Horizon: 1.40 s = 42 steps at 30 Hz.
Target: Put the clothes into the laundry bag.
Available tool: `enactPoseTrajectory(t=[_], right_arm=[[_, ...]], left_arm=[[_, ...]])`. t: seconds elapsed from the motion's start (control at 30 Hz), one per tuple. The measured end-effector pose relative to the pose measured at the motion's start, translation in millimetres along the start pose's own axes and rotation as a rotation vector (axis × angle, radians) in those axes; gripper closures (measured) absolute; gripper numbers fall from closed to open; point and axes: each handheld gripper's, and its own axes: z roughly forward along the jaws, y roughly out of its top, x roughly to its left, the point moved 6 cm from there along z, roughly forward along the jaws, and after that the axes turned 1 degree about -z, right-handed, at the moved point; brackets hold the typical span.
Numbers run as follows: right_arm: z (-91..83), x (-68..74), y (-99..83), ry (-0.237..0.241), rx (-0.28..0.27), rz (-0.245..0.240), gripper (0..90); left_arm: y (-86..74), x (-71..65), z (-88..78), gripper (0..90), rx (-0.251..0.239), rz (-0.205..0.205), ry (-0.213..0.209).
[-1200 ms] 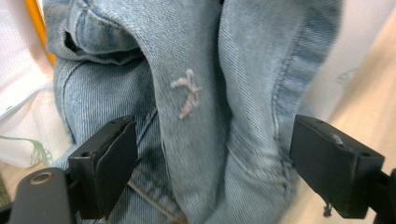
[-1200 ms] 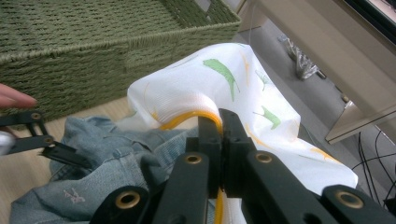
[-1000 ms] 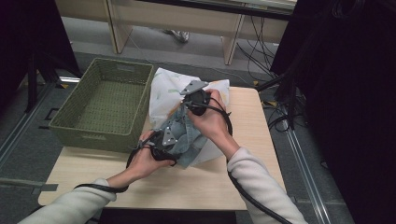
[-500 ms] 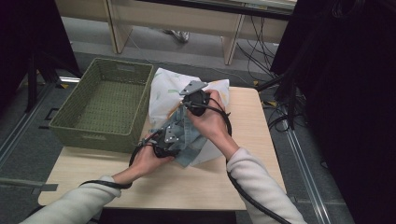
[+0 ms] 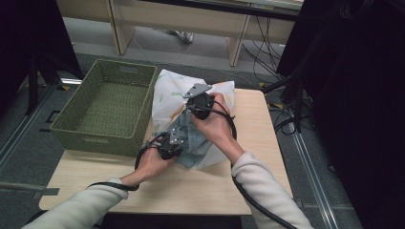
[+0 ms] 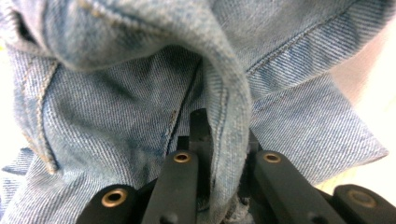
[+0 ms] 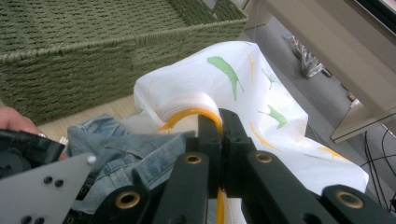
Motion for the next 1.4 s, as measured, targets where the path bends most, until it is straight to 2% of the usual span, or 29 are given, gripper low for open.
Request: enactPoseTrajectory(t=[0.07,0.33,0.47,0.57,0.87,1.1,1.23,1.3,1.4], right_arm=[[0.3,-0.4,-0.2,-0.003,-0.001,0.001,89.8],[0.6,-0.3,0.5,0.002,-0.002,0.008,89.8],[-0.9,0.6,2.4,0.005,-0.005,0.020,89.8],[-1.5,0.0,3.6,0.004,-0.009,0.015,89.8],[-4.7,-3.2,9.5,-0.002,-0.032,0.044,89.8],[-7.8,-4.5,17.2,-0.010,-0.052,0.060,89.9],[-7.8,-5.1,18.7,-0.010,-0.056,0.059,89.9],[-7.6,-4.3,18.3,-0.007,-0.055,0.073,89.9],[-7.3,-3.9,18.5,-0.005,-0.056,0.071,89.9]], left_arm=[[3.5,1.2,-3.4,83.4,-0.036,-0.036,-0.010],[33.7,3.0,-25.2,83.6,-0.205,-0.077,0.000],[48.0,6.7,-33.0,83.6,-0.269,-0.109,0.014],[56.9,9.0,-37.5,83.6,-0.308,-0.114,0.030],[75.2,13.7,-52.3,83.5,-0.429,-0.143,0.078],[86.5,14.7,-57.0,83.4,-0.484,-0.149,0.117],[87.1,16.3,-52.4,83.2,-0.488,-0.144,0.137],[86.2,16.4,-48.7,83.2,-0.492,-0.149,0.144],[84.8,18.4,-42.7,83.1,-0.495,-0.157,0.155]])
